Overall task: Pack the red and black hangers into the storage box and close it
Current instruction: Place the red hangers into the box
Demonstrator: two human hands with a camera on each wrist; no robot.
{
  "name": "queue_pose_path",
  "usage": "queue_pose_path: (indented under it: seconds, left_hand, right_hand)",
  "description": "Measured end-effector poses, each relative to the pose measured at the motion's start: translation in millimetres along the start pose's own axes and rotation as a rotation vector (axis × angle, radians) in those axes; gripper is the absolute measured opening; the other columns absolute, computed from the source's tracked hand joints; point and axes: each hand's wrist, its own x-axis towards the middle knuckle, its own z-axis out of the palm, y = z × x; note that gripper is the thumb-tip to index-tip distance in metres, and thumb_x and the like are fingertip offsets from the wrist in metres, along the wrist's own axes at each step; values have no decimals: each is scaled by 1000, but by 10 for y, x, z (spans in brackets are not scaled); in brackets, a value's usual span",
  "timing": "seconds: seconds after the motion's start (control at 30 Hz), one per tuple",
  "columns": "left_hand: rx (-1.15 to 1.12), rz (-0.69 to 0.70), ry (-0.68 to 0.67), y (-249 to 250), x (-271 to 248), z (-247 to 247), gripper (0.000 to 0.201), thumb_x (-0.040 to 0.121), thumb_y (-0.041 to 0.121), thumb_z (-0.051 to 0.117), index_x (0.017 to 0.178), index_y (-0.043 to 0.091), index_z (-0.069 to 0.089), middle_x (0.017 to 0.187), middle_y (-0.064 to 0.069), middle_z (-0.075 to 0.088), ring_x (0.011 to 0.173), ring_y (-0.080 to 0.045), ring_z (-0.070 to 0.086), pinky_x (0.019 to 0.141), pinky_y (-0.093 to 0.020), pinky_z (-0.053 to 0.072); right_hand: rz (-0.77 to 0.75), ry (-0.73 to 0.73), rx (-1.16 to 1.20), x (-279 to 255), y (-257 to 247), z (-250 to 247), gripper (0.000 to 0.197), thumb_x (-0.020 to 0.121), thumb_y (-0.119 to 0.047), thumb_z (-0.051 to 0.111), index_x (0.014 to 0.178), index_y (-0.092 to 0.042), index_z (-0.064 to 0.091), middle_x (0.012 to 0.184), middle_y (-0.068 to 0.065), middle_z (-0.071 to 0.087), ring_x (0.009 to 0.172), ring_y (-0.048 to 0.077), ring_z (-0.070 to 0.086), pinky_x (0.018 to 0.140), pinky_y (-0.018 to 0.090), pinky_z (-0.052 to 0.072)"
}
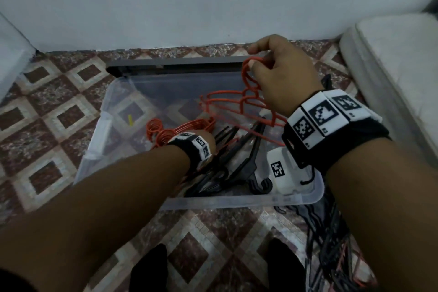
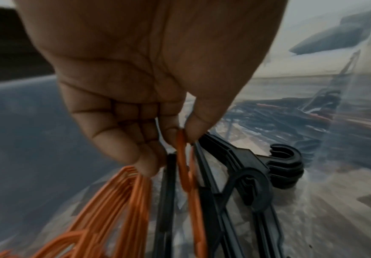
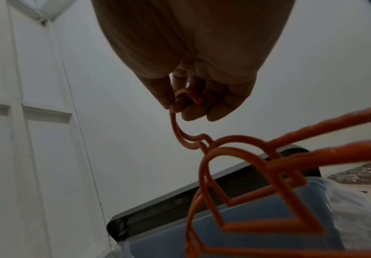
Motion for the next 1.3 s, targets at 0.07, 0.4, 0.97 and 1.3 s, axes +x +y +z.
queue_pose_path:
  seconds: [0.07,0.4,0.97,1.3]
  left_hand:
    - [-27,-81,54,-125,-157,-99,31,86,11,60,59,12,45,61,-4,46,58,-23,45,58,-25,43]
    - [-211,-61,589,-439,-1041,-604,22,98,32,51,109,18,65,100,-8,70,92,-30,63,70,-29,42]
    - [-274,273,676,-283,-1496,-1096,20,96,36,57,111,25,65,99,7,63,80,-9,55,72,-29,46]
    - [-346,267,916,-269,-1527,-1089,11,91,28,66,98,19,64,70,23,48,66,16,47,57,-2,30]
  right_hand:
    - [-9,13,25,-13,-40,-21,14,95,-28,57,107,-29,61,83,-12,60,71,5,57,58,18,39]
    - [48,69,126,-49,-19,-174,17,95,-18,53,95,-33,61,87,-6,68,83,17,67,81,40,57]
    - [-35,-201,114,-123,-246,0,21,95,-16,60,106,-33,61,89,-4,68,70,3,62,53,6,43]
    - [-76,-416,144,-165,-469,167,27,94,-8,53,113,-25,64,99,1,70,91,20,67,86,42,55]
